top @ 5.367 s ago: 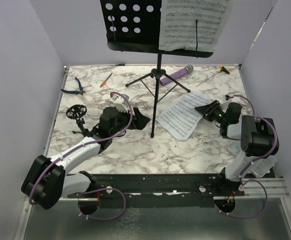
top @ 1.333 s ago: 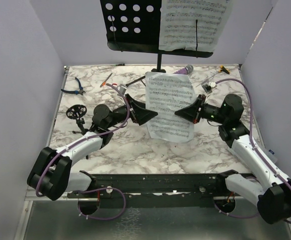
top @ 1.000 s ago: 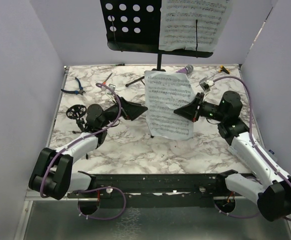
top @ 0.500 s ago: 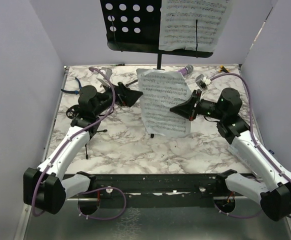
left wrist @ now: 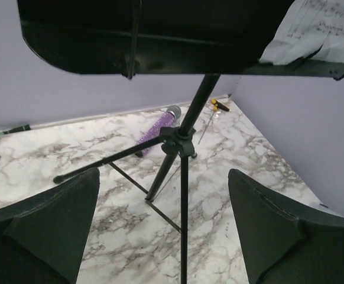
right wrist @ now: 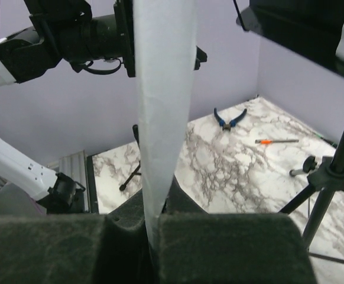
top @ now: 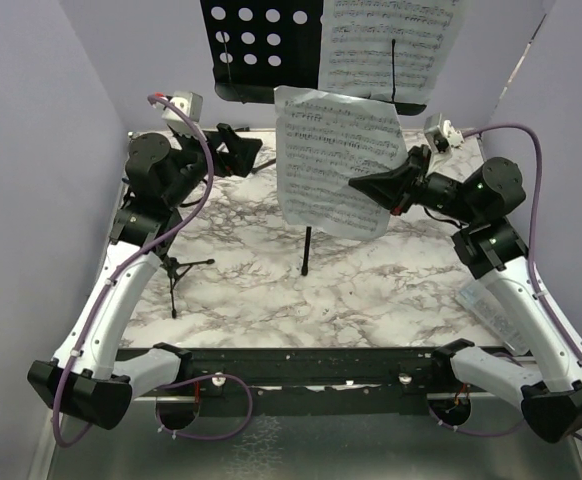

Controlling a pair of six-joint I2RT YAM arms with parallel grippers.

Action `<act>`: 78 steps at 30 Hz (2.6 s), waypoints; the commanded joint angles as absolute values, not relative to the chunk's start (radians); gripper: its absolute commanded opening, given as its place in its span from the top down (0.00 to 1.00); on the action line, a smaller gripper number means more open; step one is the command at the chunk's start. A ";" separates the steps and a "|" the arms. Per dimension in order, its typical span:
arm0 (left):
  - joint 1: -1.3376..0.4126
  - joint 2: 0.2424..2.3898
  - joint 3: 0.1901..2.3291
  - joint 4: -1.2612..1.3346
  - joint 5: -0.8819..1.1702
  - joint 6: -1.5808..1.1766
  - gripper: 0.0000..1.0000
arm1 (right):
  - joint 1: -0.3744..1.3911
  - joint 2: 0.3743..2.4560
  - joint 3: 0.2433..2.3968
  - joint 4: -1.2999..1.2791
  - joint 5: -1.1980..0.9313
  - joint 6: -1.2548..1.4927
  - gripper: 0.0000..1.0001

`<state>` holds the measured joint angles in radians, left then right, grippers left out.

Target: Set up the instrument practice props

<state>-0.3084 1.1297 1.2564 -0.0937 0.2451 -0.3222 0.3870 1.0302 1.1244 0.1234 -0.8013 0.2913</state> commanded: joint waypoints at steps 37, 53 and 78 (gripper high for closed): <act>-0.094 1.406 1.693 -0.005 0.594 -0.618 0.50 | 0.394 1.431 1.791 0.144 -0.659 0.317 1.00; -0.091 1.433 1.658 0.166 0.627 -0.736 0.60 | 0.411 1.610 2.013 0.164 -0.641 0.331 1.00; -0.082 1.392 1.548 0.202 0.601 -0.733 0.96 | 0.533 1.742 2.166 0.058 -0.374 0.163 1.00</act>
